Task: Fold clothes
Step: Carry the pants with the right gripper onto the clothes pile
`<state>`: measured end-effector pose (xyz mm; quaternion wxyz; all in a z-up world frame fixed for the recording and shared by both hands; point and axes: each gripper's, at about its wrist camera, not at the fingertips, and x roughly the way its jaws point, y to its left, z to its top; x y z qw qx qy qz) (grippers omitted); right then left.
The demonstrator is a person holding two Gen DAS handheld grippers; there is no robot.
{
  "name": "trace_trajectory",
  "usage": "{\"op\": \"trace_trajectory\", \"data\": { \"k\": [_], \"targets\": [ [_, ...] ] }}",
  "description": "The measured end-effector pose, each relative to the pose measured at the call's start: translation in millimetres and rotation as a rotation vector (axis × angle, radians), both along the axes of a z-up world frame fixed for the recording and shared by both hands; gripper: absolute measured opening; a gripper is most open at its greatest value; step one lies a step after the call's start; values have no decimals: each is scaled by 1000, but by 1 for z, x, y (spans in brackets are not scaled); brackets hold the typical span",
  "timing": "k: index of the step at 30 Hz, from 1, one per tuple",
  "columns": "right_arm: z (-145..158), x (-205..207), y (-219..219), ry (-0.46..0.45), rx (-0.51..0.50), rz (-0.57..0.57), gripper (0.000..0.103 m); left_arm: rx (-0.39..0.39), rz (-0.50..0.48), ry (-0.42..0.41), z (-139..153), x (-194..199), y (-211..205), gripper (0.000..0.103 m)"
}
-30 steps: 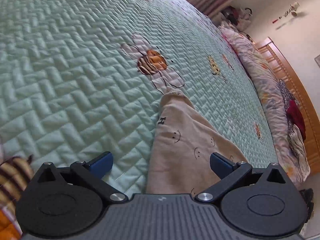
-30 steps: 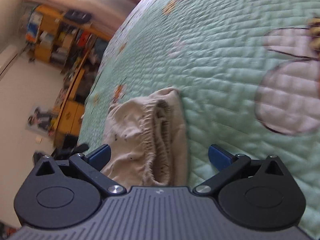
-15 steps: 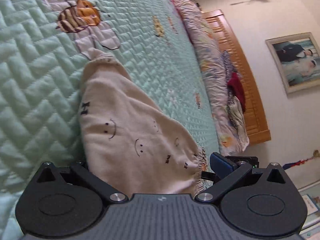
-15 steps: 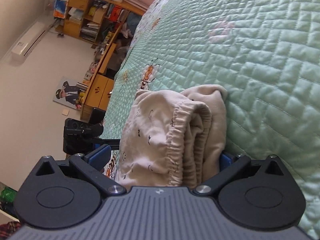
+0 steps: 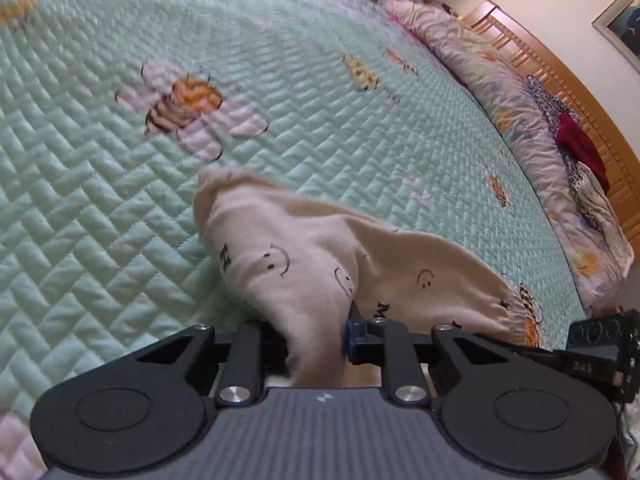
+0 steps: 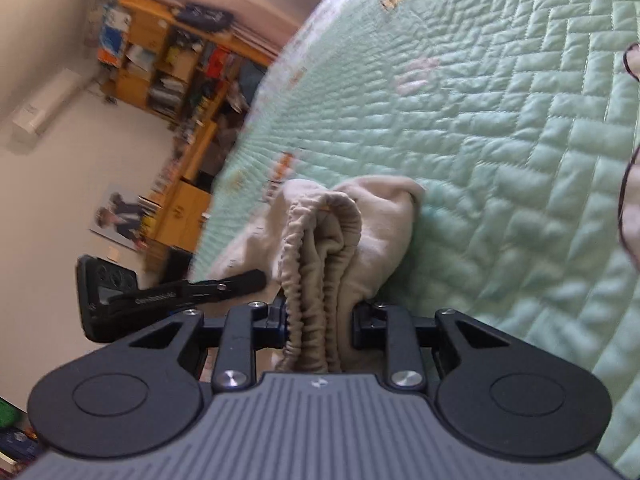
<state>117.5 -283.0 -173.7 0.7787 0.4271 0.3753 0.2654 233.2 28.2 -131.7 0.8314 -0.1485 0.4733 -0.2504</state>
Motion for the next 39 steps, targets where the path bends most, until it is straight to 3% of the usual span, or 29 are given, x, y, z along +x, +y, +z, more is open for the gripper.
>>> {"op": "trace_trajectory", "data": {
  "k": [5, 10, 15, 21, 26, 29, 31, 34, 36, 37, 39],
  "targets": [
    [23, -44, -29, -64, 168, -60, 29, -40, -76, -99, 59, -43, -41, 21],
    [69, -128, -107, -185, 253, -198, 29, -120, -264, -145, 111, -78, -127, 21],
    [113, -248, -208, -299, 289, -433, 29, -234, -521, -127, 147, -116, -264, 21],
    [159, -404, -307, -413, 218, -808, 29, -331, -835, -79, 177, -192, -449, 21],
    [174, -501, -359, -470, 156, -1065, 29, -339, -984, -21, 179, -262, -560, 21],
    [166, -543, -381, -473, 119, -1184, 29, -324, -1062, -43, 171, -298, -609, 23],
    [153, -562, -395, -449, 86, -1263, 30, -281, -1104, -93, 158, -319, -643, 31],
    [125, -576, -411, -278, -116, -1457, 34, -168, -1103, -127, 117, -331, -686, 47],
    [103, -574, -419, -103, -271, -1558, 39, -139, -1077, -149, 98, -335, -691, 48],
    [92, -571, -422, -75, -308, -1566, 38, -163, -1062, -154, 95, -334, -686, 49],
    [80, -563, -423, -122, -335, -1562, 39, -195, -1030, -175, 94, -333, -678, 53]
  ]
}}
